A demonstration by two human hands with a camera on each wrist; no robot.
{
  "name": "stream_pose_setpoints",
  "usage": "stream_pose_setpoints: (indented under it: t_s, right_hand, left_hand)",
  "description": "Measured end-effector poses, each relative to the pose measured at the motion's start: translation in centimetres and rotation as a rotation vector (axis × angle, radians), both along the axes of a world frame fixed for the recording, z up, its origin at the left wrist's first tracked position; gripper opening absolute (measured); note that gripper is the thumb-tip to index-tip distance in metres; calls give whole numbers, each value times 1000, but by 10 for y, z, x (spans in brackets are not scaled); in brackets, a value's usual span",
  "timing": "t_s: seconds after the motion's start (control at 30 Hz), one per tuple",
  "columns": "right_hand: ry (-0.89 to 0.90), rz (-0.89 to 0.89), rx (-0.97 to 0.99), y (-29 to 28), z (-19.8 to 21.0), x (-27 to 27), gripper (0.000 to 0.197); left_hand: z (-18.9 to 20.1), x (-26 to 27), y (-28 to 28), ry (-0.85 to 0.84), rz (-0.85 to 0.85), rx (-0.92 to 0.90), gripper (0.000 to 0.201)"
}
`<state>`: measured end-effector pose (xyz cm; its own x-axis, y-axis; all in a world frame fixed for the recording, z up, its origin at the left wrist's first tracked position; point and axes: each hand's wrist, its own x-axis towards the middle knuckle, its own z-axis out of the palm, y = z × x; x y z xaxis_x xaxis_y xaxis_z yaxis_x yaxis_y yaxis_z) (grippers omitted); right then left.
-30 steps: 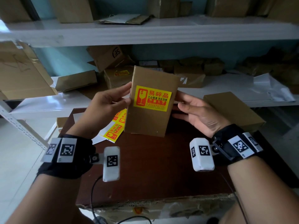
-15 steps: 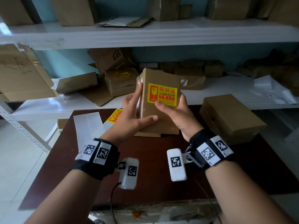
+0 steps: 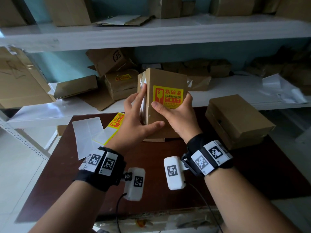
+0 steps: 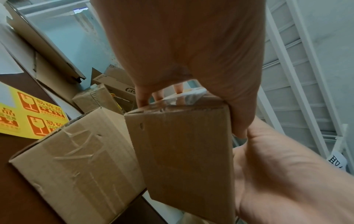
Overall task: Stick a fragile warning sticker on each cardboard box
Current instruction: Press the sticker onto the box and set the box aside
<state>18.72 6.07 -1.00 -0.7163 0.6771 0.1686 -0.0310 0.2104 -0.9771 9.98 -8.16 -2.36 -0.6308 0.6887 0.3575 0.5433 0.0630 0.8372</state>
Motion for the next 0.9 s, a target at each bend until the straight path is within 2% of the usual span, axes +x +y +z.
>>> stream_pose_setpoints:
  t_s: [0.17, 0.37, 0.5, 0.7, 0.8, 0.83, 0.9]
  right_hand:
    - [-54, -24, 50, 3, 1, 3, 84]
    - [-39, -30, 138, 15, -4, 5, 47]
    - [9, 42, 97, 24, -7, 6, 27]
    - [-16, 21, 44, 24, 2, 12, 32]
    - [-42, 46, 22, 18, 9, 14, 21]
    - [-49, 54, 6, 14, 11, 14, 24]
    - [-39, 44, -34, 7, 12, 14, 50]
  left_hand:
    - [-3, -1, 1, -30, 11, 15, 108]
    - [1, -5, -3, -140, 7, 57, 105]
    - [3, -7, -6, -222, -12, 113, 101]
    - [3, -9, -8, -218, 7, 121, 99]
    - [1, -8, -5, -108, 28, 65, 102]
    - [0, -6, -4, -66, 33, 45, 103]
    - [-3, -1, 1, 1, 23, 37, 106]
